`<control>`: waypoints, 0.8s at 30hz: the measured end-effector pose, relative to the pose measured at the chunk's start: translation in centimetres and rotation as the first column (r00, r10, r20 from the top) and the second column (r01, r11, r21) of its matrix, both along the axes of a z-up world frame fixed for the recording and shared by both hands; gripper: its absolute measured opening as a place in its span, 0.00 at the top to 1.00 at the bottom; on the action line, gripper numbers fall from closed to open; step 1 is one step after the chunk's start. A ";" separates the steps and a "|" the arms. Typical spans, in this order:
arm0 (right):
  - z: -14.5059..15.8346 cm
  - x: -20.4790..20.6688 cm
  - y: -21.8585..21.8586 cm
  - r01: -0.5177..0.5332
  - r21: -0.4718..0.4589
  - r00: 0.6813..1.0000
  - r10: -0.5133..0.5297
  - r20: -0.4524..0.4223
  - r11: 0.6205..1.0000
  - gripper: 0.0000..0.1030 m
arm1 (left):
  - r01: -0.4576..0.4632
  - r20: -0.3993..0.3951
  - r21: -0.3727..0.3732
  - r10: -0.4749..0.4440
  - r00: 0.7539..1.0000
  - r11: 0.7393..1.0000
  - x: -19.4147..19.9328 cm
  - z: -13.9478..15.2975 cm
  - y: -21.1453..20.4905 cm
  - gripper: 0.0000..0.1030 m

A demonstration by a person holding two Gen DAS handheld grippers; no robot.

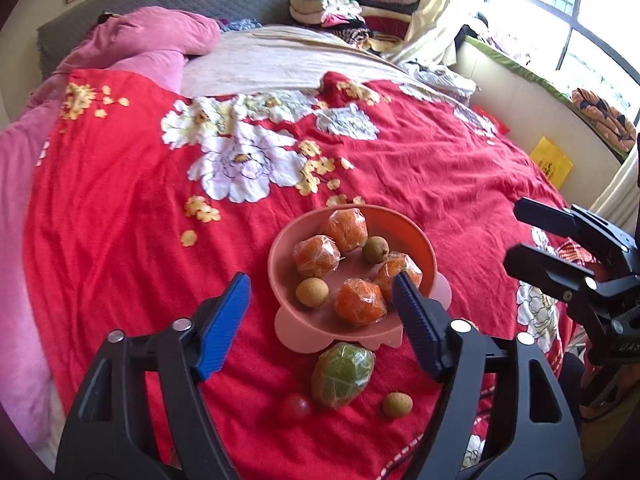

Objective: Organize fruits
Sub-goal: 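Withdraw both open grippers from the dish toward the red tomato and longan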

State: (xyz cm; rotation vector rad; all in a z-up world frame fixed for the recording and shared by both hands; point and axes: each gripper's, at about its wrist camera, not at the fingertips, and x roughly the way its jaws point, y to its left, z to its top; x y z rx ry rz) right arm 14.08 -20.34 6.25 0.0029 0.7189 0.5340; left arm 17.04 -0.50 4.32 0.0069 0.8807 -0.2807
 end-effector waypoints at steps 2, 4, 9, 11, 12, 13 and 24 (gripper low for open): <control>0.3 -0.5 0.0 -0.004 0.003 1.000 0.004 0.008 1.000 0.26 | -0.009 0.015 0.001 0.009 1.000 1.000 -0.7 0.6 0.4 0.26; 0.6 -1.3 0.2 -0.006 -0.001 1.000 0.006 0.016 1.000 0.22 | -0.017 0.026 0.006 0.016 1.000 1.000 -1.2 1.0 0.6 0.22; 0.9 -2.8 0.6 -0.019 0.001 1.000 0.019 0.024 1.000 0.21 | -0.039 0.038 0.006 0.039 0.999 0.999 -2.6 1.4 1.6 0.16; 0.9 -3.3 0.9 -0.026 0.000 0.999 0.026 0.023 1.000 0.20 | -0.046 0.040 0.013 0.045 0.998 0.999 -3.0 1.3 1.8 0.13; 0.8 -3.5 1.0 -0.025 -0.003 0.999 0.025 0.022 1.000 0.19 | -0.047 0.039 0.016 0.046 0.998 0.999 -3.2 1.2 1.8 0.13; 0.8 -3.7 1.1 -0.027 -0.003 0.999 0.027 0.020 1.000 0.19 | -0.049 0.039 0.018 0.048 0.998 0.999 -3.4 1.1 1.9 0.12; -0.1 -6.1 2.2 -0.055 -0.014 0.998 0.055 0.004 0.998 0.18 | -0.066 0.023 0.021 0.065 0.998 0.998 -5.5 -0.4 2.7 0.10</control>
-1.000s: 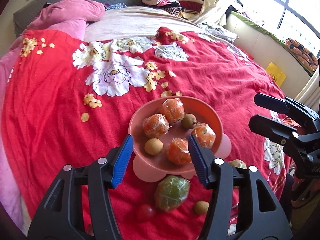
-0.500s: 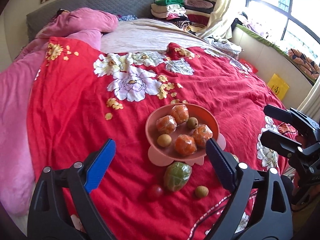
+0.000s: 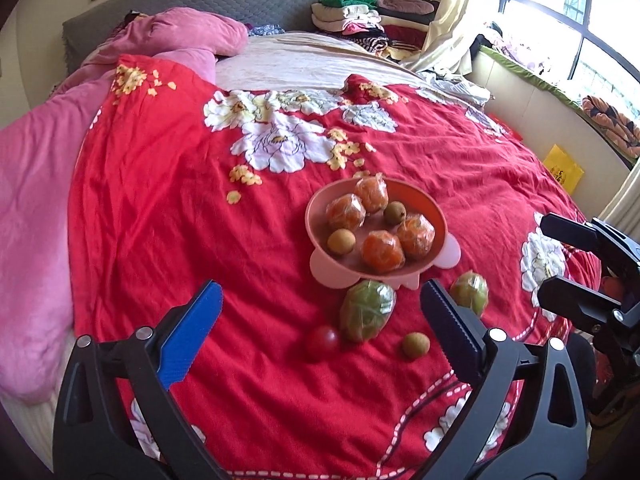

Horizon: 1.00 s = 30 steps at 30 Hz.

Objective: Organize fruits
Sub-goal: 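Withdraw both open grippers from the dish toward the red tomato and longan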

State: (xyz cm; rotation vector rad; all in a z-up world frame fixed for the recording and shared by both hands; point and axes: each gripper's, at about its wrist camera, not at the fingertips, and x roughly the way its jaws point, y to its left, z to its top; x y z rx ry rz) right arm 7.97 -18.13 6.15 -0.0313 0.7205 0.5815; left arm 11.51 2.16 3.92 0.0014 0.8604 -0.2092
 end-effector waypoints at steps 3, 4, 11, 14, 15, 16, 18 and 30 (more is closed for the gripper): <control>-0.3 -0.4 0.1 -0.006 0.000 1.000 0.006 -0.006 1.000 0.18 | -0.006 -0.007 -0.001 0.006 1.000 1.000 -0.5 -0.5 0.3 0.10; -0.5 -0.4 0.2 -0.004 -0.002 1.000 0.004 -0.007 1.000 0.18 | -0.007 -0.008 -0.002 0.007 1.000 1.000 -0.6 -0.6 0.4 0.10; -1.5 -1.2 0.7 -0.016 -0.007 1.000 0.016 -0.027 1.000 0.18 | 0.002 -0.034 0.012 -0.001 0.999 1.000 -1.5 -1.9 0.3 0.10; -1.8 -1.4 0.8 -0.019 -0.011 0.999 0.018 -0.034 1.000 0.18 | 0.000 -0.040 0.020 0.000 0.999 1.000 -1.9 -2.3 0.6 0.10; -2.0 -1.5 0.8 -0.019 -0.011 0.999 0.018 -0.036 1.000 0.18 | -0.001 -0.043 0.023 0.002 0.999 1.000 -1.9 -2.4 0.7 0.10; -2.2 -1.5 0.8 -0.017 -0.015 0.999 0.017 -0.041 1.000 0.18 | -0.003 -0.046 0.026 0.004 0.999 1.000 -2.0 -2.6 0.8 0.10; -2.5 -1.6 1.1 -0.026 -0.019 0.999 0.025 -0.048 0.999 0.18 | -0.009 -0.051 0.027 0.010 0.999 1.000 -2.2 -2.9 1.2 0.10; -5.8 -2.3 3.3 -0.080 -0.099 0.992 0.070 -0.108 0.992 0.18 | -0.014 -0.101 0.074 0.022 0.995 0.997 -2.5 -5.3 2.1 0.10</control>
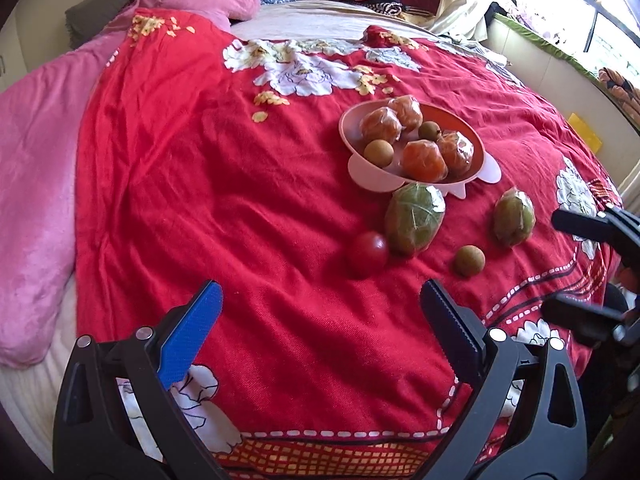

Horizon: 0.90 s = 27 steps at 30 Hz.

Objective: Organize fruits
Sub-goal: 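Withdraw both open grippers from the dish toward the red tomato and longan, then grasp the red tomato with the left gripper while the right gripper grasps a longan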

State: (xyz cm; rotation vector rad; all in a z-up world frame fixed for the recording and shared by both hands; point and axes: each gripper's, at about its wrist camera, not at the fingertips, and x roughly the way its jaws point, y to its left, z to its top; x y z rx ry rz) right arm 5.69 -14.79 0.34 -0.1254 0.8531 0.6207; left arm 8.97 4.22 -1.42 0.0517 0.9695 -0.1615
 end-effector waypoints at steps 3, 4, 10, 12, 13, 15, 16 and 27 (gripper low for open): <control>-0.8 0.1 0.4 -0.005 -0.005 1.000 0.005 -0.013 1.000 0.18 | 0.005 -0.008 0.006 -0.005 1.000 1.000 0.4 -0.5 0.0 0.10; -1.1 0.2 0.5 -0.005 -0.014 1.000 0.004 -0.020 1.000 0.19 | 0.006 -0.011 0.006 -0.006 1.000 1.000 0.5 -0.7 -0.1 0.10; -2.7 1.2 0.7 0.003 -0.028 0.999 -0.004 -0.050 1.000 0.33 | 0.020 -0.034 -0.010 -0.020 0.999 1.000 1.3 -1.9 -0.3 0.13; -3.0 1.6 0.8 0.001 -0.028 0.998 -0.002 -0.060 1.000 0.40 | 0.027 -0.039 -0.019 -0.027 0.999 0.999 1.6 -2.0 -0.5 0.17; -3.2 1.8 0.8 0.001 -0.029 0.998 -0.003 -0.064 1.000 0.44 | 0.029 -0.040 -0.021 -0.029 0.999 0.999 1.8 -2.1 -0.6 0.20; -3.6 2.1 1.0 -0.007 -0.028 0.997 0.004 -0.079 1.000 0.58 | 0.034 -0.038 -0.023 -0.035 0.999 0.999 2.1 -2.0 -0.8 0.24; -3.9 2.3 1.0 -0.003 -0.032 0.996 0.000 -0.085 0.999 0.61 | 0.038 -0.040 -0.024 -0.039 0.998 0.999 2.2 -2.0 -0.8 0.27; -5.2 3.5 1.5 -0.021 -0.018 0.993 0.019 -0.115 1.000 0.78 | 0.089 -0.055 -0.035 -0.090 0.994 0.995 3.4 -2.5 -1.9 0.51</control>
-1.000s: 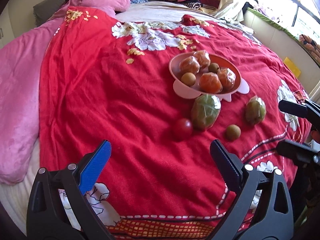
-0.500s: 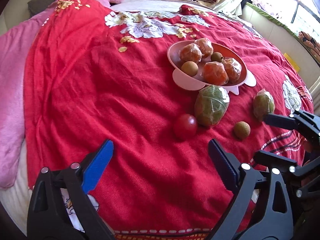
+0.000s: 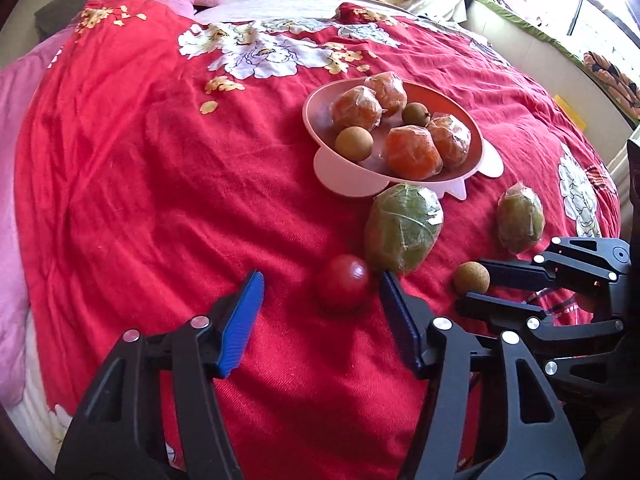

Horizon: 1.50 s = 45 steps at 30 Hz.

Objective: Organize fruits
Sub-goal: 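Grasp the red tomato with the left gripper while the right gripper grasps a longan, then carry the tomato and the longan over the pink dish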

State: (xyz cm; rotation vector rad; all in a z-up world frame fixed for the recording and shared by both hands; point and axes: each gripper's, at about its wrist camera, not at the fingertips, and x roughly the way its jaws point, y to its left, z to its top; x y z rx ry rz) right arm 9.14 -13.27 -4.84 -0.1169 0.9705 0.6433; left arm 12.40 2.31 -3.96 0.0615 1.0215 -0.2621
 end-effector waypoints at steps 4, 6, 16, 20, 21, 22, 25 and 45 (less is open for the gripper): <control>-0.1 0.3 0.1 -0.003 0.009 1.000 0.003 -0.001 1.000 0.79 | 0.005 -0.008 0.000 -0.005 1.000 1.000 0.3 -0.2 0.1 0.55; -0.1 0.4 0.0 -0.002 0.019 1.000 0.002 -0.006 1.000 0.79 | 0.012 -0.010 0.000 -0.012 1.000 1.000 0.3 -0.3 0.0 0.56; 0.7 0.3 -0.8 0.021 0.050 1.000 -0.020 -0.014 0.999 0.79 | 0.062 -0.027 -0.025 -0.063 0.998 0.998 0.8 -0.5 -0.4 0.78; 1.6 0.5 -1.5 0.038 0.076 0.999 -0.037 -0.015 0.996 0.79 | 0.071 -0.035 -0.025 -0.072 0.997 0.997 0.8 -0.1 -0.5 0.81; 2.0 0.6 -1.6 0.040 0.083 0.999 -0.039 -0.009 0.996 0.79 | 0.069 -0.036 -0.029 -0.070 0.997 0.997 0.8 0.0 -0.5 0.81; 2.3 0.6 -1.8 0.043 0.086 0.999 -0.043 -0.004 0.995 0.79 | 0.067 -0.037 -0.039 -0.068 0.997 0.997 0.8 0.2 -0.4 0.81; 3.3 0.8 -2.3 0.053 0.098 0.998 -0.055 0.013 0.994 0.79 | 0.063 -0.027 -0.056 -0.065 0.998 0.996 0.6 1.0 -0.1 0.82; 7.8 4.3 -7.0 0.141 0.141 0.982 -0.157 0.109 0.980 0.79 | 0.062 0.042 -0.059 -0.060 0.997 0.996 2.9 5.4 -1.6 0.82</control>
